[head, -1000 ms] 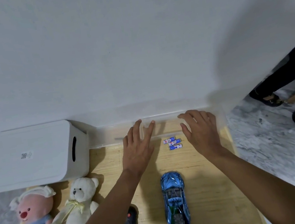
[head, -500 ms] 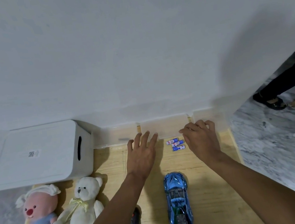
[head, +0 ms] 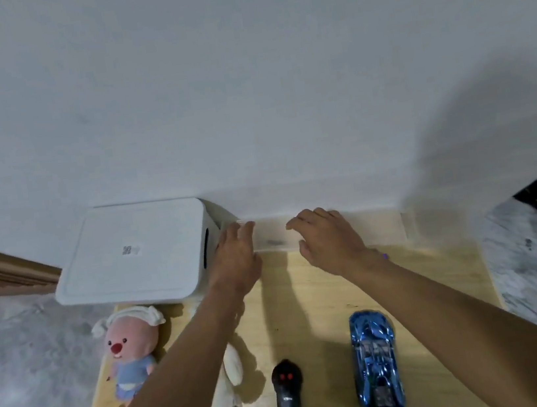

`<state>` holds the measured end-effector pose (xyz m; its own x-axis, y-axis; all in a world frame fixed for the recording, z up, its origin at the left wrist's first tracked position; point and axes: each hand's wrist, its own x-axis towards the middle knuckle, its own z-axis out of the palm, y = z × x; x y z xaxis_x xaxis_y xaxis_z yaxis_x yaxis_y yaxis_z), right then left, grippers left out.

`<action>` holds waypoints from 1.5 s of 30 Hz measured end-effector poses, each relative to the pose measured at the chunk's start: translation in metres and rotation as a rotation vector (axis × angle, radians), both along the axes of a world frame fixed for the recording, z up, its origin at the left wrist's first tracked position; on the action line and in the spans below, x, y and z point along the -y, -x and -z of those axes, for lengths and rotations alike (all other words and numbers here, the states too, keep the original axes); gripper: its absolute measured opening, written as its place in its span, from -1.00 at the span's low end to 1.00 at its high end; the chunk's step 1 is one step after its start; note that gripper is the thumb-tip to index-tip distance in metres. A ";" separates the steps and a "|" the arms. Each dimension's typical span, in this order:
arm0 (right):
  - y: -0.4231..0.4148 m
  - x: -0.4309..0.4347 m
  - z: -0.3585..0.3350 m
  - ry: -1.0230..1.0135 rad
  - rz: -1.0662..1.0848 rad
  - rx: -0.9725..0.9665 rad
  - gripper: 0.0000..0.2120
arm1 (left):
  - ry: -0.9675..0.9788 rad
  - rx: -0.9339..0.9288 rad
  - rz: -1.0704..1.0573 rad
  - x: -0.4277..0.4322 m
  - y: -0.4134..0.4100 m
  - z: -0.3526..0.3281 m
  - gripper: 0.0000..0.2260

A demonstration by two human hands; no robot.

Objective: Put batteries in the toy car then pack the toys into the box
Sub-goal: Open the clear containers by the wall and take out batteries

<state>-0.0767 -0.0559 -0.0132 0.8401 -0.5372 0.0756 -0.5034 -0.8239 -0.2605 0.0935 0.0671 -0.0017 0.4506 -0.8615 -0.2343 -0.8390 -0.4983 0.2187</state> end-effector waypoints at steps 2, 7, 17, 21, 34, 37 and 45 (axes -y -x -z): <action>-0.015 -0.009 0.006 -0.011 -0.018 -0.078 -0.58 | -0.047 -0.004 0.000 -0.001 -0.006 0.003 -0.43; -0.031 -0.018 0.022 0.045 0.015 -0.213 -0.54 | -0.047 0.104 0.086 -0.004 -0.011 0.017 -0.47; -0.041 -0.027 0.022 0.244 0.104 -0.321 -0.63 | -0.044 0.339 0.294 -0.003 -0.016 0.016 -0.54; -0.049 -0.029 0.021 0.303 0.065 -0.358 -0.72 | -0.048 0.359 0.270 0.003 -0.016 0.014 -0.54; -0.051 -0.024 0.009 0.076 0.074 -0.365 -0.85 | -0.061 0.278 0.251 0.001 -0.016 0.021 -0.51; -0.051 -0.018 0.003 0.032 0.083 -0.340 -0.83 | 0.030 0.135 0.156 -0.002 -0.015 0.030 -0.57; -0.037 -0.002 -0.015 -0.109 0.174 -0.118 -0.65 | 0.142 0.150 0.050 -0.005 -0.010 0.039 -0.49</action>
